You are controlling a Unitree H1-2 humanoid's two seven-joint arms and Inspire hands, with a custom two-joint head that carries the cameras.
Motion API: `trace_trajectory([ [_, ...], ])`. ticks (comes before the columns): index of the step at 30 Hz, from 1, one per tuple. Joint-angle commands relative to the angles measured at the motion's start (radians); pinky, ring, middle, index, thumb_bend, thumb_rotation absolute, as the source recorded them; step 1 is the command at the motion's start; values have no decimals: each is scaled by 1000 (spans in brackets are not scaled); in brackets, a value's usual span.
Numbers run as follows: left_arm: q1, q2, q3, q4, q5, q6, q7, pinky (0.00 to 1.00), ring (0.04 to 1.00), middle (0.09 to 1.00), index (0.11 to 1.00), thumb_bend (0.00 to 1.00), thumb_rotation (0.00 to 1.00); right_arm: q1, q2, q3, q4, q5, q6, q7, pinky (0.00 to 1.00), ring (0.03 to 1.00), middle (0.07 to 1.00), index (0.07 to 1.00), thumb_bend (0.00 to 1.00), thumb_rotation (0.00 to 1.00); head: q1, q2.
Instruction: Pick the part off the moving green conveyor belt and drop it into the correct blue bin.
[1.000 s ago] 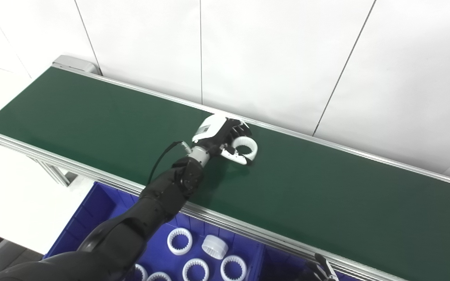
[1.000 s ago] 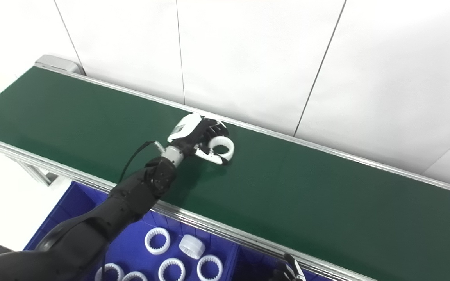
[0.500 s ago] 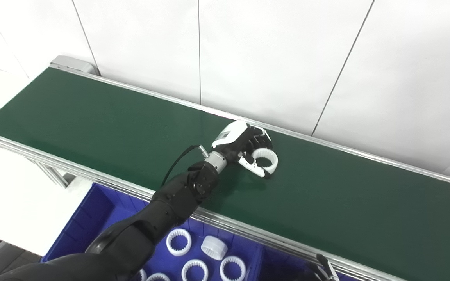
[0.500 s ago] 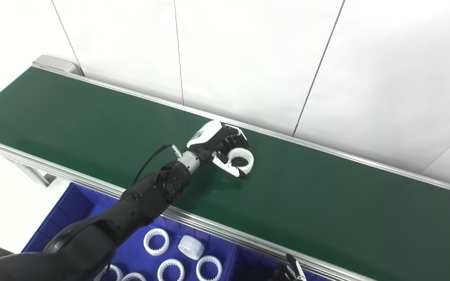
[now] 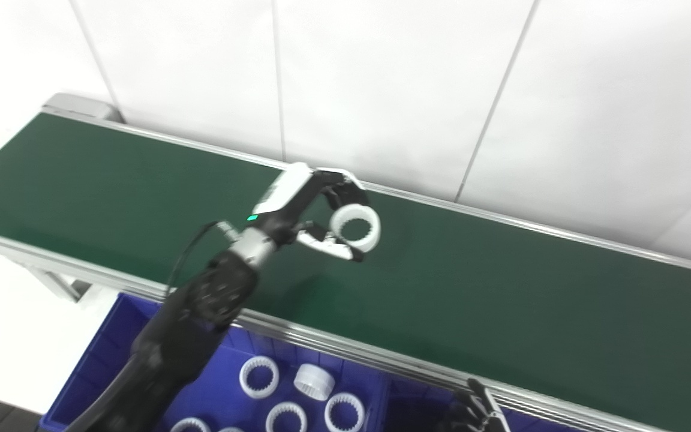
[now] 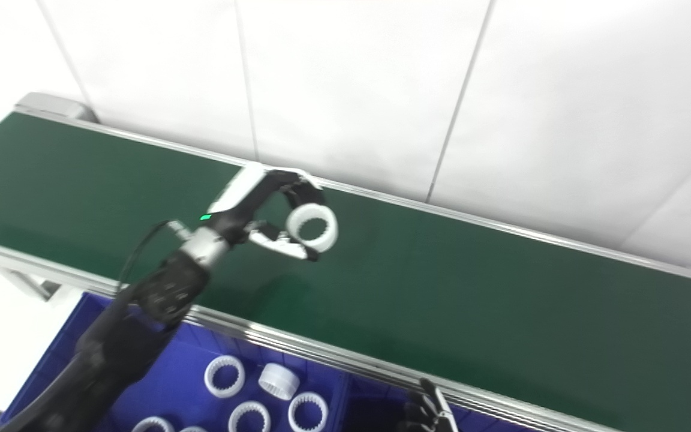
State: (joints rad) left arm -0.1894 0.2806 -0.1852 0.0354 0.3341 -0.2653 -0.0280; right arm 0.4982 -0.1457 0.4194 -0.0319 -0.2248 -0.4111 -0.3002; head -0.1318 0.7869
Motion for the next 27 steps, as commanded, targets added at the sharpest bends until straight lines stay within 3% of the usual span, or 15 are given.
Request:
trace_trajectory([
  [1,30,27,22,-65,-28,-12,-19,454,526,481,517,515,0,14,12,-7,-44,-21,-58,12,706,789,825,893,847,460,-23,16],
  [7,151,46,51,-148,-71,-40,-58,454,521,479,519,515,0,37,50,-31,-76,-45,-50,46,745,820,844,902,833,450,-85,62],
  [12,268,56,64,-127,-71,-133,-55,442,507,478,520,515,0,45,74,-50,-98,-56,-34,70,744,825,847,907,829,453,-82,91],
  [16,338,60,67,-105,-60,-164,-59,429,494,476,521,515,0,51,82,-68,-119,-52,-19,97,751,830,851,910,830,467,-66,118],
  [23,396,72,47,-52,-22,-195,-62,491,542,487,508,517,0,52,87,-98,-139,-43,-18,129,747,824,843,908,813,464,-42,141],
  [27,407,83,27,-20,42,-201,-54,426,486,473,524,514,0,54,93,-114,-140,-49,-22,138,738,813,834,898,814,469,-45,141],
])
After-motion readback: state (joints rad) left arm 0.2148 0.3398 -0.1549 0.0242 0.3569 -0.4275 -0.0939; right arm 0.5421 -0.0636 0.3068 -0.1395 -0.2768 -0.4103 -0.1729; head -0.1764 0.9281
